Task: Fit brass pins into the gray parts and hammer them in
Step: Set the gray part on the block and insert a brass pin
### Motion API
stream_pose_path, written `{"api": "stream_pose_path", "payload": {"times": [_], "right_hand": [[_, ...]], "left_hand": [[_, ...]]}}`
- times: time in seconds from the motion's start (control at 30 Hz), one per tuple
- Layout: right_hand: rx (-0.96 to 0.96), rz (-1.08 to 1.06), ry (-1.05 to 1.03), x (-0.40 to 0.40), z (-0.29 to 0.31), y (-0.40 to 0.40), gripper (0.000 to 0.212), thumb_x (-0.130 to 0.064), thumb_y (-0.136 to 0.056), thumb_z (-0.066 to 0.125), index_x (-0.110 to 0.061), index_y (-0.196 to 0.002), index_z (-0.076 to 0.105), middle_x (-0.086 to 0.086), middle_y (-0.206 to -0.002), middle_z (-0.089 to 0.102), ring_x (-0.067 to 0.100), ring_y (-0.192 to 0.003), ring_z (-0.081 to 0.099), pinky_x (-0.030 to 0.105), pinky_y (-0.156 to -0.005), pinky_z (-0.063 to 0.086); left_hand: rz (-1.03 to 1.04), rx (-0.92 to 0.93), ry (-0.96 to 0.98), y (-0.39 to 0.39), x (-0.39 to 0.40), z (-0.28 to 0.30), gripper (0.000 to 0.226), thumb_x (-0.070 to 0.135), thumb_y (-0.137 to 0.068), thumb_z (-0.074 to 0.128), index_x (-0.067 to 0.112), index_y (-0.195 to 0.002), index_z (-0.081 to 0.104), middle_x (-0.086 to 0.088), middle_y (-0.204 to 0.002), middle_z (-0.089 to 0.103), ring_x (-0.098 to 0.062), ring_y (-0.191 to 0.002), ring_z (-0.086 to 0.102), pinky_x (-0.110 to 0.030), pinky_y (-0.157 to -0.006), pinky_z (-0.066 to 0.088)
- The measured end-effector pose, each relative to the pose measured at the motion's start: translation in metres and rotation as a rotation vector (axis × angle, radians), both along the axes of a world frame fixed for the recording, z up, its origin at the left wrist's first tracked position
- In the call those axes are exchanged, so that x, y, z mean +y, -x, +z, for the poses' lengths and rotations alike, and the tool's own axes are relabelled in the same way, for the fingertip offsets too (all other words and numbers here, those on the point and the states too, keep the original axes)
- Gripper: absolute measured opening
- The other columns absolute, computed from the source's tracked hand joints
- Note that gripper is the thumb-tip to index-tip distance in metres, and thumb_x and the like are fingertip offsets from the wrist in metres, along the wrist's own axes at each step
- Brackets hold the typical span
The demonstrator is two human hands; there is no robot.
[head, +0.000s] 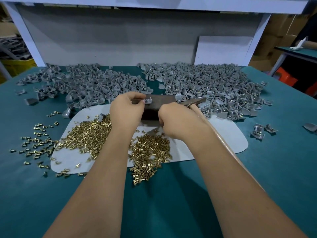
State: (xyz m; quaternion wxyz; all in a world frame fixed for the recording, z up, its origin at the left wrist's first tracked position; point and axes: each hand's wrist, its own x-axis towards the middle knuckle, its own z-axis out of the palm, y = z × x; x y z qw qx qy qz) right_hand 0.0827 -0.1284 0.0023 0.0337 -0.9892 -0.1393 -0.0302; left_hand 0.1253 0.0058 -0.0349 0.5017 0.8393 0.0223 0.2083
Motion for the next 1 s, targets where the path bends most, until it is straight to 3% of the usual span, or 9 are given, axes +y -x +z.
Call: {"api": "stream_pose_path", "payload": {"times": [0.1,0.17,0.23,0.37,0.53,0.63,0.8,0.93,1.0], "right_hand": [[-0.004,0.019,-0.375,-0.004,-0.005,-0.006,0.016,-0.005,-0.076,0.059,-0.019,-0.070,0.062,-0.002,-0.076,0.062,0.017,-0.073,0.060,0.032,-0.063,0.053],[-0.085,-0.005,-0.744,-0.005,-0.010,-0.008,0.017,-0.004,-0.073,0.063,-0.020,-0.070,0.063,-0.008,-0.072,0.063,0.011,-0.071,0.061,0.030,-0.066,0.054],[-0.181,-0.052,-0.912,-0.007,-0.016,-0.009,0.019,-0.003,-0.072,0.065,-0.020,-0.067,0.061,-0.009,-0.066,0.061,0.009,-0.065,0.059,0.028,-0.062,0.053],[-0.298,-0.140,-0.890,-0.014,-0.027,-0.016,0.016,-0.004,-0.075,0.064,-0.019,-0.070,0.059,-0.009,-0.065,0.060,0.009,-0.065,0.057,0.035,-0.066,0.054],[-0.452,-0.331,-0.797,-0.024,-0.030,-0.025,0.011,-0.016,-0.088,0.062,-0.024,-0.082,0.059,-0.011,-0.083,0.061,0.010,-0.078,0.057,0.028,-0.066,0.047],[-0.406,-0.437,-0.888,-0.033,-0.031,-0.027,0.012,-0.019,-0.093,0.057,-0.026,-0.084,0.055,-0.013,-0.081,0.060,0.009,-0.076,0.058,0.026,-0.063,0.042],[-0.347,-0.516,-0.997,-0.040,-0.030,-0.027,0.007,-0.018,-0.093,0.054,-0.022,-0.089,0.057,-0.002,-0.082,0.067,0.016,-0.073,0.064,0.038,-0.071,0.054],[-0.358,-0.528,-0.980,-0.043,-0.029,-0.026,0.014,-0.020,-0.092,0.055,-0.028,-0.081,0.052,-0.007,-0.079,0.063,0.016,-0.074,0.062,0.033,-0.068,0.051],[-0.350,-0.539,-0.983,-0.044,-0.029,-0.026,0.014,-0.020,-0.093,0.054,-0.027,-0.081,0.052,-0.006,-0.079,0.063,0.017,-0.074,0.061,0.035,-0.068,0.052]], "left_hand": [[-0.052,0.025,0.084,0.001,0.003,0.000,0.018,0.018,-0.084,0.069,0.035,-0.083,0.074,0.026,-0.074,0.065,0.008,-0.070,0.061,-0.016,-0.061,0.048],[-0.126,0.044,0.185,0.003,0.007,0.001,0.021,0.012,-0.083,0.070,0.032,-0.080,0.075,0.018,-0.076,0.071,-0.001,-0.075,0.067,-0.025,-0.070,0.056],[-0.177,0.055,0.212,0.004,0.011,0.003,0.021,0.009,-0.082,0.072,0.030,-0.079,0.076,0.014,-0.072,0.073,-0.002,-0.068,0.067,-0.023,-0.064,0.055],[-0.198,0.072,0.198,0.005,0.010,0.004,0.020,0.012,-0.083,0.073,0.031,-0.078,0.075,0.011,-0.073,0.074,-0.005,-0.072,0.068,-0.021,-0.061,0.052],[-0.164,0.091,0.139,0.007,0.007,0.006,0.015,0.017,-0.084,0.072,0.031,-0.082,0.076,0.011,-0.080,0.073,-0.009,-0.077,0.067,-0.026,-0.062,0.054],[-0.172,0.102,0.148,0.007,0.008,0.009,0.015,0.016,-0.084,0.072,0.030,-0.081,0.076,0.011,-0.082,0.073,-0.010,-0.079,0.067,-0.026,-0.062,0.054],[-0.304,0.205,0.239,0.008,0.012,0.016,0.019,0.010,-0.084,0.074,0.027,-0.076,0.076,0.012,-0.070,0.073,-0.009,-0.072,0.068,-0.017,-0.055,0.054],[-0.416,0.295,0.246,0.010,0.017,0.018,0.020,0.009,-0.084,0.074,0.025,-0.073,0.079,0.004,-0.080,0.076,-0.016,-0.081,0.070,-0.030,-0.066,0.061],[-0.470,0.353,0.276,0.011,0.021,0.020,0.020,0.010,-0.084,0.074,0.026,-0.074,0.080,0.004,-0.081,0.076,-0.015,-0.080,0.072,-0.029,-0.060,0.060]]}}
